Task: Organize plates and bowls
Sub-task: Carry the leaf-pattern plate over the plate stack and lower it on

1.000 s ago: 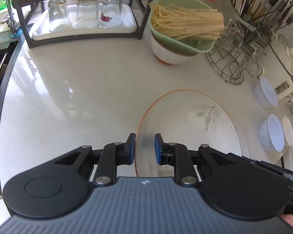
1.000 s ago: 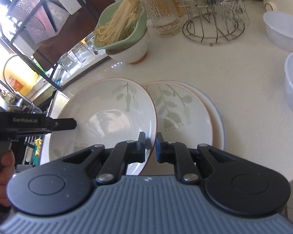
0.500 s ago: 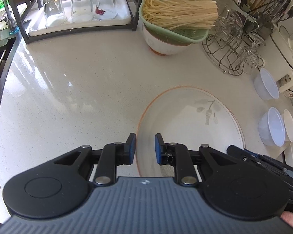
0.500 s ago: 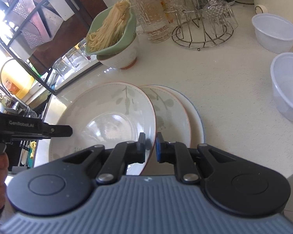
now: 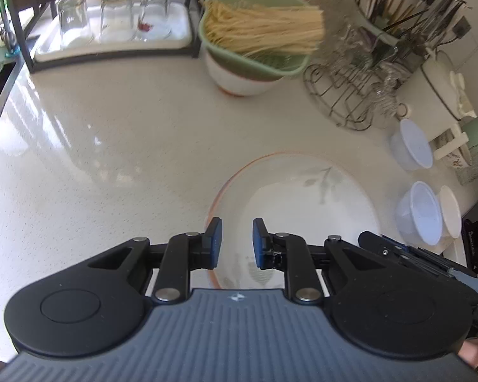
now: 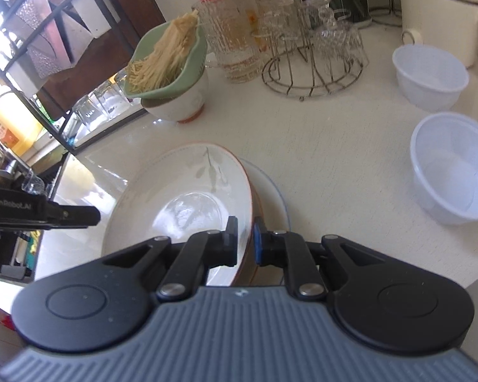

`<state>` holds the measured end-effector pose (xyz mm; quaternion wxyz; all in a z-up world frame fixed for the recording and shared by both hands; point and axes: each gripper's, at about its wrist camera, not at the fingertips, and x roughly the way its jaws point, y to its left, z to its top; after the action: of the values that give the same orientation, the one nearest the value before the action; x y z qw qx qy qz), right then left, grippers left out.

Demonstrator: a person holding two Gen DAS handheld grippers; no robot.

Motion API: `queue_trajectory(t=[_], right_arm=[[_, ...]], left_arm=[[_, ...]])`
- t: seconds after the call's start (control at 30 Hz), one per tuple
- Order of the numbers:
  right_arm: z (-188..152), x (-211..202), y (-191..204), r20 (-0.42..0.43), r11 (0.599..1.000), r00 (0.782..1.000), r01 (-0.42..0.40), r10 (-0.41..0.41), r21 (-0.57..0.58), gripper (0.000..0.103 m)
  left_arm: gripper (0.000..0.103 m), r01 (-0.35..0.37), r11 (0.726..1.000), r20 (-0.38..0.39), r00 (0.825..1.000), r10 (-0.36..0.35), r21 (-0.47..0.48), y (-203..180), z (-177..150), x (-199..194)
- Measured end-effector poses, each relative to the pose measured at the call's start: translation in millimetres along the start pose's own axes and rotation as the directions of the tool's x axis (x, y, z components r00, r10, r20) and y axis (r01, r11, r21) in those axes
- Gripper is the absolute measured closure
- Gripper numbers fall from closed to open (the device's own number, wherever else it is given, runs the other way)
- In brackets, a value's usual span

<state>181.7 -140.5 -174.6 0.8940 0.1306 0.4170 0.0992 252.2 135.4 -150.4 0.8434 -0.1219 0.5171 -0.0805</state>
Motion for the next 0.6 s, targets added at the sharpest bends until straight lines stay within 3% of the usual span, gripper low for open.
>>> queue_trajectory(t=[0.33, 0.6], right_arm=[[12.6, -30.5, 11.9, 0.069, 0.995, 0.996, -0.045, 0.051, -0.086, 0.09], [16.4, -77.8, 13.7, 0.12, 0.989, 0.985, -0.109, 0.121, -0.102, 0.089]], left_arm=[[0.081, 0.021, 1.0, 0.077, 0.997, -0.019, -0.019, -21.7, -1.9, -36.8], [0.081, -0.006, 0.999, 0.17, 0.985, -0.003, 0.053, -51.3, -8.9, -88.1]])
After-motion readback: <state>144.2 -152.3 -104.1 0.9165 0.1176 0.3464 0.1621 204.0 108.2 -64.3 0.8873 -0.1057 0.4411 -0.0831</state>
